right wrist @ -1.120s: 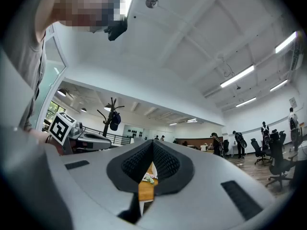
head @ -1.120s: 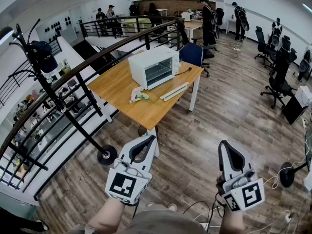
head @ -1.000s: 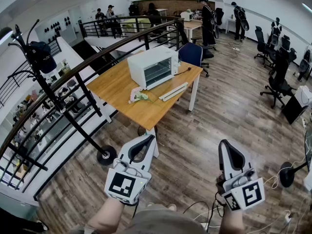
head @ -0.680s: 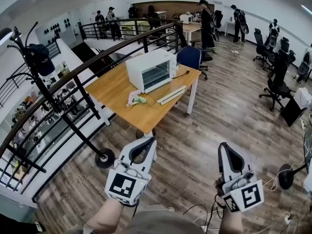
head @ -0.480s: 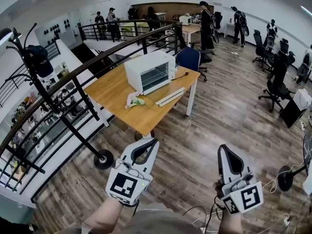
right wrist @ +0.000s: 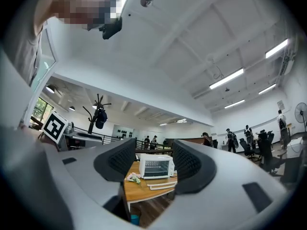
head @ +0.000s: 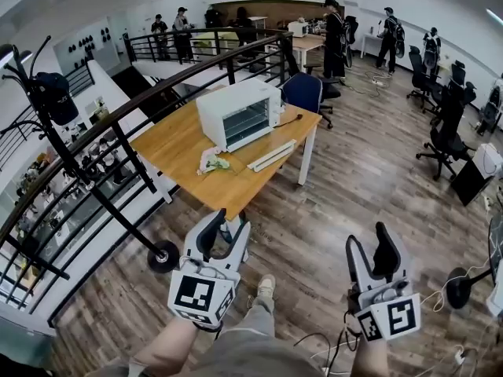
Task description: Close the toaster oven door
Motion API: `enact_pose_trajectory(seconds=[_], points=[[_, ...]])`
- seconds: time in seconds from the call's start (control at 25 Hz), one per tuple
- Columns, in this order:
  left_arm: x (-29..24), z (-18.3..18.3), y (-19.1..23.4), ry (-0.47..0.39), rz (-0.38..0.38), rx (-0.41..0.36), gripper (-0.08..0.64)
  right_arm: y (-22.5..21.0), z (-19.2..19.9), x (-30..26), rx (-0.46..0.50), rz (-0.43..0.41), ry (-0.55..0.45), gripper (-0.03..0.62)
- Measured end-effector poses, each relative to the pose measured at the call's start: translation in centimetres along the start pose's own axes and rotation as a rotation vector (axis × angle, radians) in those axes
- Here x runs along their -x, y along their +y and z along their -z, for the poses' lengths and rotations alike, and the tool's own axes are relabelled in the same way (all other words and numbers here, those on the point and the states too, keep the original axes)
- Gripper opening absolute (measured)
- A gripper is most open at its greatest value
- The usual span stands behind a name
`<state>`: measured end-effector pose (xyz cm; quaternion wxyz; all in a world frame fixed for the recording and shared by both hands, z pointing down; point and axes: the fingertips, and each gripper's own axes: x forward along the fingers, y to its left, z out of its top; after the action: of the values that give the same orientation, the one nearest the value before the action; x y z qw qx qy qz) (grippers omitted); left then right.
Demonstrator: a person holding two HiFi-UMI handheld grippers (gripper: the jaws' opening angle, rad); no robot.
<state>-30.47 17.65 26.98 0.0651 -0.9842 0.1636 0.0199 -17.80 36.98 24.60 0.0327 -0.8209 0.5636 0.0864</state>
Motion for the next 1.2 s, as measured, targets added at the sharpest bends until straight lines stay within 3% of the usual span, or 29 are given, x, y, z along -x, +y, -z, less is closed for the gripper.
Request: enact_pose_trajectory(seconds=[0.6,0.96,1.2], points=[[-10.5,4.5,3.9,0.059,0.041,0.005,0.212,-4.8,5.5,-10.1,-0.006,0.01,0.096,0.245],[-20.7,7.2,8.5,0.128,0.059,0.03,0.212,-9.4,8.5,-20.3,-0.013,0.026,0.178,0.245],[-27.2,10.4,12.3,0.195,0.061,0.076,0.212,-11.8,12.6,-28.5,-0.029,0.002,0.248,0.245]])
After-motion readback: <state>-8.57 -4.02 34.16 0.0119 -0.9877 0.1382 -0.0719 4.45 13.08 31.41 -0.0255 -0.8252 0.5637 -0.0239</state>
